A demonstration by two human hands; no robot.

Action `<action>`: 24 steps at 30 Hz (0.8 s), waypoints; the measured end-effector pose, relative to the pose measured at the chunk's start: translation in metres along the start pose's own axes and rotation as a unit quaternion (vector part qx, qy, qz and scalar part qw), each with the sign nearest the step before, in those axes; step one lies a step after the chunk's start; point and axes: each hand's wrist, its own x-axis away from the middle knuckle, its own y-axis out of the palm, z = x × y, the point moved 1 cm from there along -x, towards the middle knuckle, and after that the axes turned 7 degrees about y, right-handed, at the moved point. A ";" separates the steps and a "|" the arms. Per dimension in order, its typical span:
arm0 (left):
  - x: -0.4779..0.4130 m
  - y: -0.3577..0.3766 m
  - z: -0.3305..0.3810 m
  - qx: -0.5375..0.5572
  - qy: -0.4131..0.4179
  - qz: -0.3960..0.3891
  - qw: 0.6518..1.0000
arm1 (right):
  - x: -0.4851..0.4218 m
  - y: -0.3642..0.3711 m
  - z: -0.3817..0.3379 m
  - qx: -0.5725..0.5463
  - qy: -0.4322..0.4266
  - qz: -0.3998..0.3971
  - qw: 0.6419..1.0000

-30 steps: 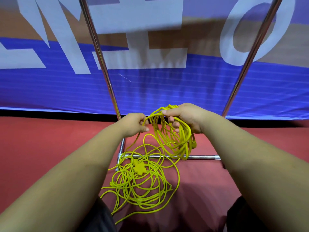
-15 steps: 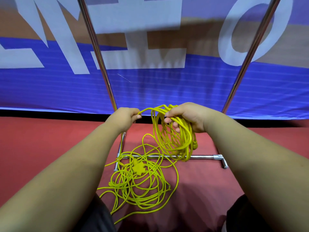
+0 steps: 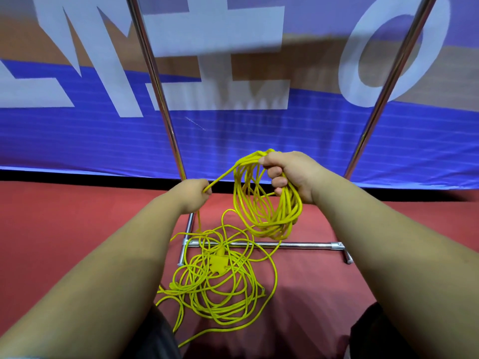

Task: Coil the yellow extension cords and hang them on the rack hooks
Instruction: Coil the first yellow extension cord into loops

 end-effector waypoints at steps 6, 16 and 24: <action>0.008 0.005 -0.034 -0.017 -0.095 -0.041 0.994 | 0.000 -0.013 -0.008 -0.113 -0.068 0.087 0.987; 0.011 -0.018 -0.015 0.253 -0.155 0.081 0.951 | -0.010 -0.035 -0.003 -0.221 -0.079 0.153 0.960; 0.031 -0.074 0.045 0.018 0.044 0.182 0.982 | -0.023 -0.041 0.004 -0.209 -0.039 0.162 0.964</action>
